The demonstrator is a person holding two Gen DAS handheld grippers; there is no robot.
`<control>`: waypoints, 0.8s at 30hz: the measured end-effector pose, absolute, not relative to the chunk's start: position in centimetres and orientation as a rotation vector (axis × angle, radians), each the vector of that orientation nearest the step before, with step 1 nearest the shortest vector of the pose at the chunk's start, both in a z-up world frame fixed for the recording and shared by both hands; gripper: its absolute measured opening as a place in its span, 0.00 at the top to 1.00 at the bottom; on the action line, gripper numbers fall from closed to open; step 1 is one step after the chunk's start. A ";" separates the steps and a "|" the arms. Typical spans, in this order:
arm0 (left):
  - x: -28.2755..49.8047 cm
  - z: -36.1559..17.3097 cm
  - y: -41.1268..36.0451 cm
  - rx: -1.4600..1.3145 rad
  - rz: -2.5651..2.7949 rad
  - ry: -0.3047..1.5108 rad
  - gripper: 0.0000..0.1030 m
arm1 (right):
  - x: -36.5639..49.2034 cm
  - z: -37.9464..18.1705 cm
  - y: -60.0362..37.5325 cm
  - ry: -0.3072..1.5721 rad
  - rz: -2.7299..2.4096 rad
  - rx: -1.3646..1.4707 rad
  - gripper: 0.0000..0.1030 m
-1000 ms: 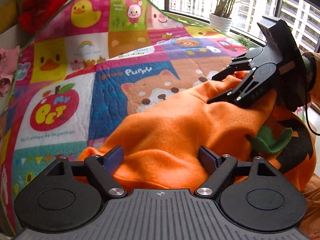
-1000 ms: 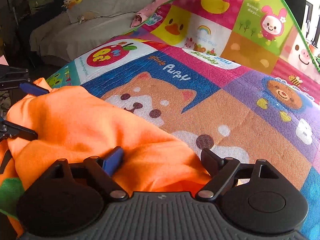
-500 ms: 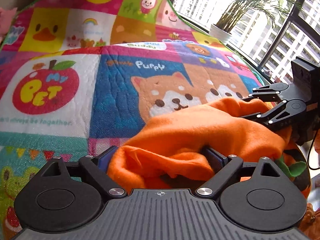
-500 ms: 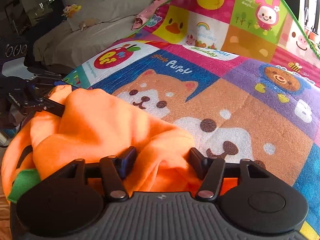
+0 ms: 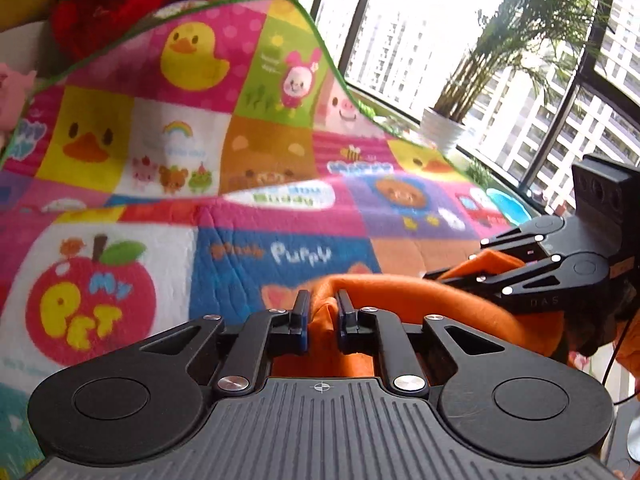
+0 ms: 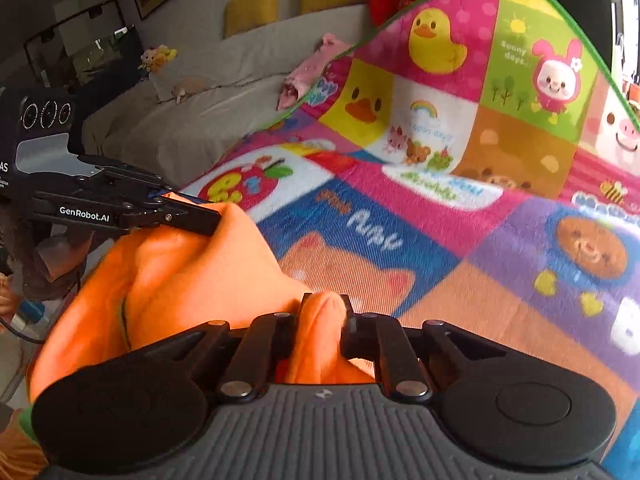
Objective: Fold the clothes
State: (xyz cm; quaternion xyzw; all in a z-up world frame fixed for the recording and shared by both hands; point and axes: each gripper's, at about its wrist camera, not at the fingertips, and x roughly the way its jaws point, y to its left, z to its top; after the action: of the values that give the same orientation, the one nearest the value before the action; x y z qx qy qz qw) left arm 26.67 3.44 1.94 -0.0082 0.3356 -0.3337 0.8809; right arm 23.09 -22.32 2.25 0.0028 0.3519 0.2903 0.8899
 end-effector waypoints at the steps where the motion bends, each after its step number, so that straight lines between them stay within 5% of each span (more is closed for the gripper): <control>1: 26.6 3.1 3.7 -0.024 -0.699 0.667 0.87 | 23.1 3.4 -22.5 0.701 0.600 0.007 0.90; 6: 21.7 5.8 4.7 0.015 -0.776 0.586 0.86 | 19.4 6.7 -22.4 0.630 0.650 -0.037 0.90; 11: 14.6 1.1 4.6 0.140 -0.828 0.749 0.83 | 13.7 2.8 -20.8 0.775 0.679 -0.114 0.88; 15: 10.3 -1.7 4.8 0.230 -0.837 0.810 0.73 | 9.3 0.0 -20.0 0.825 0.683 -0.135 0.87; 24: 8.3 4.3 6.3 0.074 -0.837 0.611 0.42 | 5.0 -1.4 -18.3 0.760 0.615 -0.226 0.84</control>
State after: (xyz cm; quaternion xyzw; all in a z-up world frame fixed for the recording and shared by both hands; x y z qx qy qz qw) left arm 8.28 6.32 4.28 0.0355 0.2920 -0.3998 0.8681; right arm 4.96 -18.31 -1.36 -0.1084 0.3644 0.2947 0.8767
